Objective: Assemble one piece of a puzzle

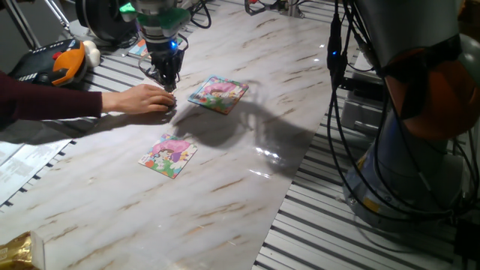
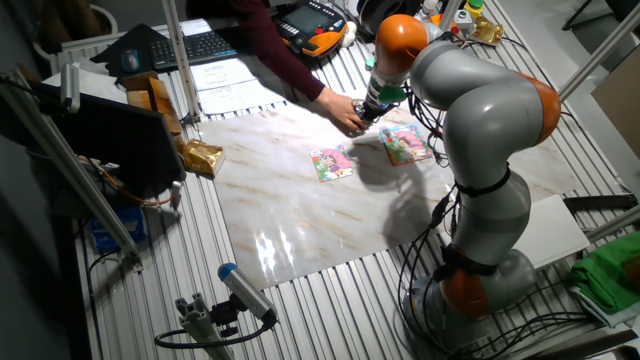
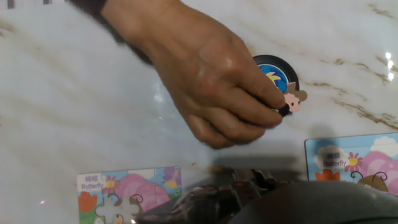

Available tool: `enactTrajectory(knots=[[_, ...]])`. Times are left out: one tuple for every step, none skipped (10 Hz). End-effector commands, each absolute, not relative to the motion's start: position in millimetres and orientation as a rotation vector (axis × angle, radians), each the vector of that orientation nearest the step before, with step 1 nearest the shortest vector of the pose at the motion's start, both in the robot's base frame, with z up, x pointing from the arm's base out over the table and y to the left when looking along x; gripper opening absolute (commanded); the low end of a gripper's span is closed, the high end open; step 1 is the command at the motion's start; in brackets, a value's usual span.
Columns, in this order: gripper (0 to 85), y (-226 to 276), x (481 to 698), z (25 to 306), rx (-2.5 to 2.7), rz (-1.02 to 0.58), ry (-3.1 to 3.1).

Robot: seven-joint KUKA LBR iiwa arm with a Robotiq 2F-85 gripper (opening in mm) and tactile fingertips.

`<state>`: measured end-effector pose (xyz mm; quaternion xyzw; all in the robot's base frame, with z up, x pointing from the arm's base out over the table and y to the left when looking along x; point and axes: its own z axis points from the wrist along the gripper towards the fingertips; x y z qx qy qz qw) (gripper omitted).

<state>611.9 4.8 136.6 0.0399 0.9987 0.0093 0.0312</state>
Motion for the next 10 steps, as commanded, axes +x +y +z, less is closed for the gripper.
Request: enactTrajectory(knots=[[0.7,4.8,611.9,136.6,0.123,0.028,3.075],[0.7,4.7,612.0,136.5,0.125,0.028,3.075],[0.7,4.9,612.1,136.2,0.127,0.028,3.072],[0.7,4.8,612.0,136.4,0.139,0.029,3.07],[0.7,4.9,611.9,136.5,0.151,0.029,3.069],[0.7,5.8,612.0,135.9,0.16,0.029,3.067],[0.7,6.9,612.3,134.9,0.172,0.033,3.062],[0.7,8.1,613.2,134.1,0.181,0.041,3.043],[0.7,9.5,615.1,132.2,0.189,0.041,3.023],[0.7,8.0,615.8,131.2,0.187,0.034,3.004]])
